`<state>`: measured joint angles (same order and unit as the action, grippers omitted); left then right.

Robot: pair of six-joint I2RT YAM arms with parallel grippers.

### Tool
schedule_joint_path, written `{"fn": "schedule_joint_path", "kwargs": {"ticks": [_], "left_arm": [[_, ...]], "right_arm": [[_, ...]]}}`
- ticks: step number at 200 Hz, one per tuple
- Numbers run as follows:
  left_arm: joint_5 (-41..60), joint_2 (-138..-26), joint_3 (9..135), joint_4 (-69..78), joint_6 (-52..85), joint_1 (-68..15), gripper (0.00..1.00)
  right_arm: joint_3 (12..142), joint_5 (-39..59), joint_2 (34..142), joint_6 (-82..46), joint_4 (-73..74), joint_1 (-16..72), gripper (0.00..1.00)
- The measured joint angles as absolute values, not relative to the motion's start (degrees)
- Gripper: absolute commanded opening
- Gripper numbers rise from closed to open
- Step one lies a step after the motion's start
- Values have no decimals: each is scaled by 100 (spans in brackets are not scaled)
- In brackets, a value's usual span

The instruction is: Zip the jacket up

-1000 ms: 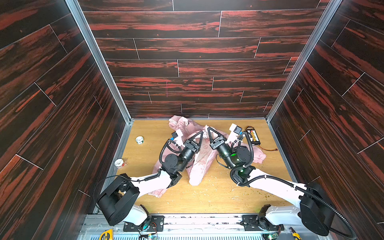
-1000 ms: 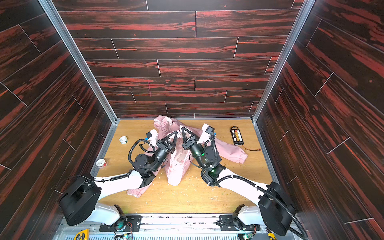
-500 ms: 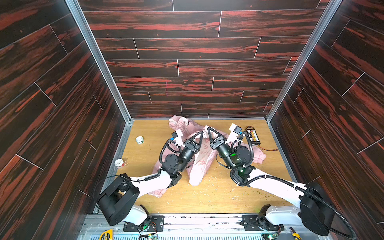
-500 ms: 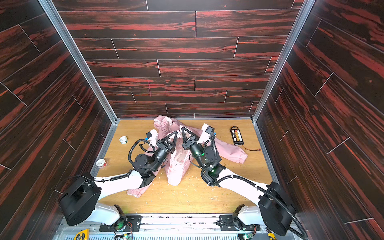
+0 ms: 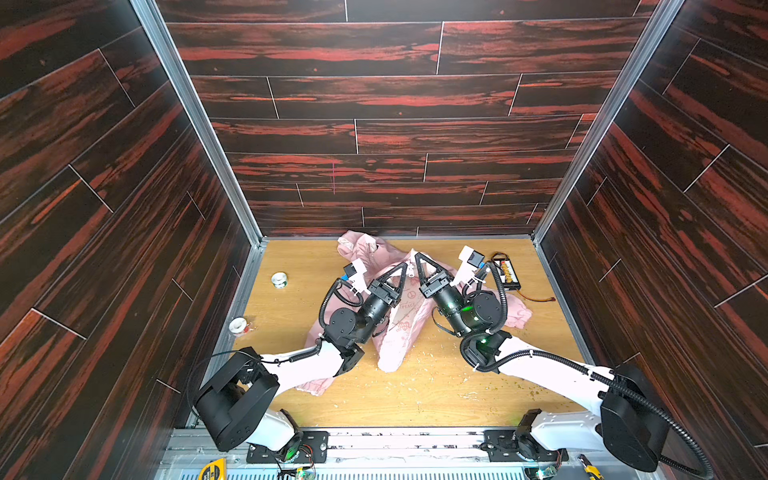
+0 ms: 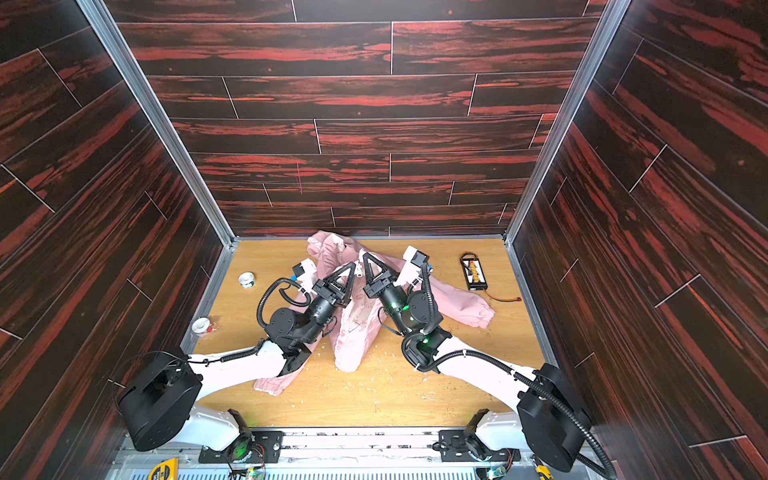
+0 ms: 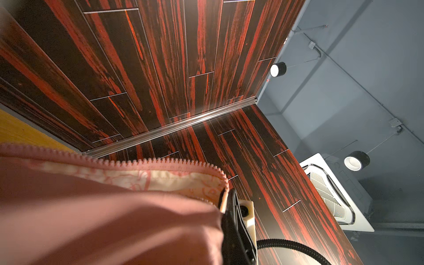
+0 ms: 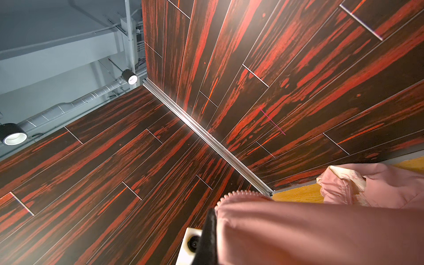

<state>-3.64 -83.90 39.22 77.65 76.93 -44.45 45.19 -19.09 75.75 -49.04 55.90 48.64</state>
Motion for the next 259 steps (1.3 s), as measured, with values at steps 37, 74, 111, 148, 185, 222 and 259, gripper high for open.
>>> {"fn": "schedule_joint_path", "kwargs": {"ticks": [37, 74, 111, 148, 185, 222, 259], "left_arm": [[-366, -8390, 3922, 7765, 7693, -4445, 0], [-366, -8390, 3922, 7762, 7673, -4445, 0], [-366, -8390, 3922, 7762, 7664, -4456, 0], [-366, -8390, 3922, 7762, 7651, -4460, 0], [-366, -8390, 3922, 7762, 7651, -4460, 0], [-366, -8390, 3922, 7762, 7651, -4460, 0], [-364, -8390, 3922, 7762, 7651, -4460, 0]], "right_arm": [[4519, -1907, 7575, -4904, 5590, 4864, 0], [4508, -1903, 7572, -4939, 5596, 4864, 0], [4427, -1909, 7548, -4945, 5627, 4864, 0], [4359, -1907, 7450, -4945, 5623, 4864, 0], [4359, -1905, 7400, -4945, 5625, 4864, 0], [4359, -1905, 7395, -4945, 5623, 4864, 0], [4359, -1909, 7395, -4945, 5621, 4864, 0]]}}
